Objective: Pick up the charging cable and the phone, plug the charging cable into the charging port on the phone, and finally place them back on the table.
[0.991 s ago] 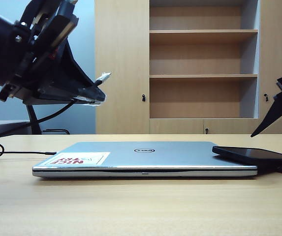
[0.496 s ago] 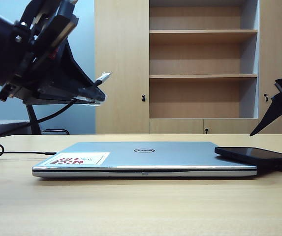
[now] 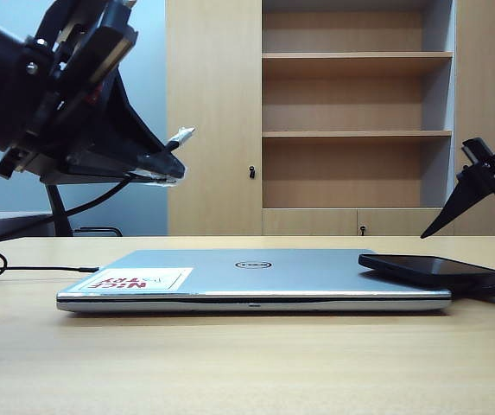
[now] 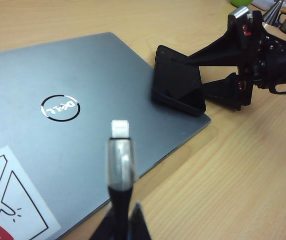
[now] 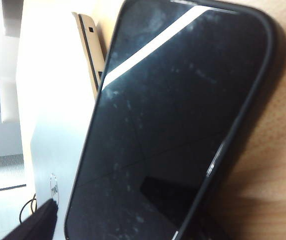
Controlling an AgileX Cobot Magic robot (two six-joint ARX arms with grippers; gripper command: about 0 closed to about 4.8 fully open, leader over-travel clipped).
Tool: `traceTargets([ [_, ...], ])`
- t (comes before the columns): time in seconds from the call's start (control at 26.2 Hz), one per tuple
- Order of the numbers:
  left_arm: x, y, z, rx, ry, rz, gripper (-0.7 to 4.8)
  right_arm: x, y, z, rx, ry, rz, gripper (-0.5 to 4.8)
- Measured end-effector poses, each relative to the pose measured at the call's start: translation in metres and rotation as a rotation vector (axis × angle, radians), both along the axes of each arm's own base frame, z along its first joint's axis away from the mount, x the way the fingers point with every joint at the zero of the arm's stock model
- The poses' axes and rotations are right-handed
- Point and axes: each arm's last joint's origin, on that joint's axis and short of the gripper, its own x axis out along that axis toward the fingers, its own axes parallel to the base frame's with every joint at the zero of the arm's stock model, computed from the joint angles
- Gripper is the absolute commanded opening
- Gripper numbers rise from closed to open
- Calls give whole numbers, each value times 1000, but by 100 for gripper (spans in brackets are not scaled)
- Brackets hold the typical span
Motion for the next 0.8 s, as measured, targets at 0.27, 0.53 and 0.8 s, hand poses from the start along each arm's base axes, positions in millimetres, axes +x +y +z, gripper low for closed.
traceTargets([
  [0.27,0,0,0,0,0,0,-6,0,0,0,-4,0,-10,228],
  [0.53,0,0,0,0,0,0,-6,0,0,0,-16,-1,-26,166],
  [0.8,0,0,0,0,0,0,-6,1,0,0,-26,1,-47,79],
])
